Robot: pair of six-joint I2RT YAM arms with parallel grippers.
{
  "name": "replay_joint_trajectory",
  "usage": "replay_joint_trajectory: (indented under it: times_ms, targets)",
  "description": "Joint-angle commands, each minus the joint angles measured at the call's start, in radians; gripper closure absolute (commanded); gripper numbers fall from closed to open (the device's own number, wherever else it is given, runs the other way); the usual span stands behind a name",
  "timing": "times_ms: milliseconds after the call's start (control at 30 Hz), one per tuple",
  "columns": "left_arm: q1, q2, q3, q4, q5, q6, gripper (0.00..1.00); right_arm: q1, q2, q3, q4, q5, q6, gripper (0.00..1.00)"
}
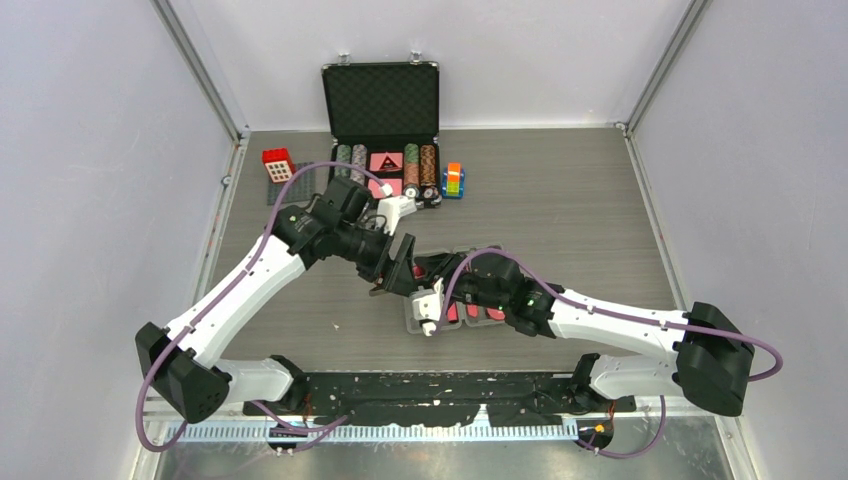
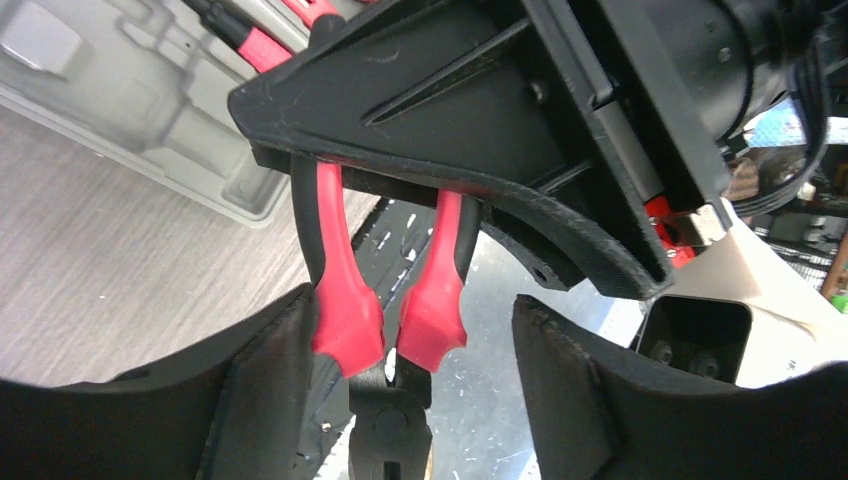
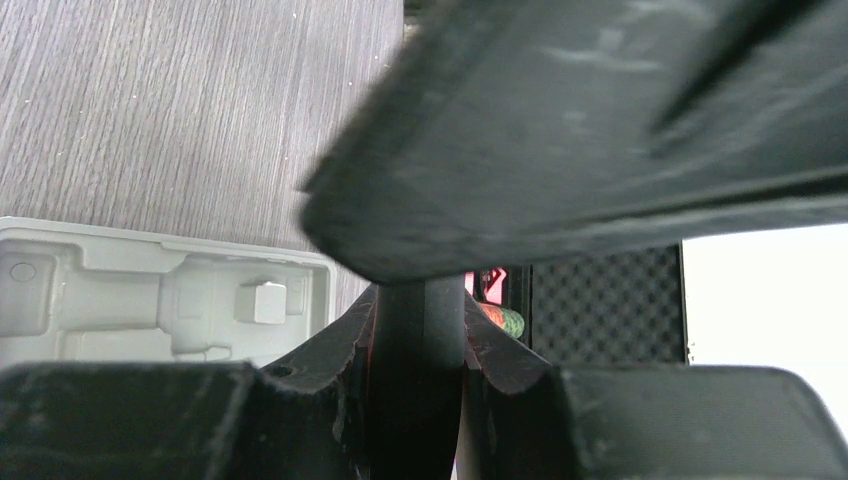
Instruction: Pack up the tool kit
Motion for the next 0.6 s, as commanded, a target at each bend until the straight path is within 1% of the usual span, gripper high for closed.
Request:
replay_joint_trajectory:
  times_ms: [0,100,333,400,533,567]
  targets:
    - [-0.003,-0.007,-0.032,0.036,0.074,0.015,0.36,0.005,-0.032,0.06,0.126,-0.011,-0.019,0.95]
    - [-0.003,-0.004,-0.038,0.057,0.084,0.002,0.39,0.007,-0.027,0.061,0.125,-0.016,-0.024,0.95]
    - [-0.003,0.022,-0.025,0.079,0.107,-0.007,0.37,0.016,-0.026,0.058,0.12,-0.035,-0.024,0.95]
    - [-0.005,0.029,-0.023,0.075,0.108,-0.003,0.4,0.019,-0.026,0.056,0.12,-0.036,-0.023,0.95]
    - [-0.002,0.028,-0.021,0.069,0.099,0.001,0.58,0.022,-0.025,0.052,0.12,-0.035,-0.021,0.95]
    - [-0.003,0.025,-0.022,0.067,0.094,0.001,0.67,0.022,-0.025,0.05,0.119,-0.034,-0.02,0.95]
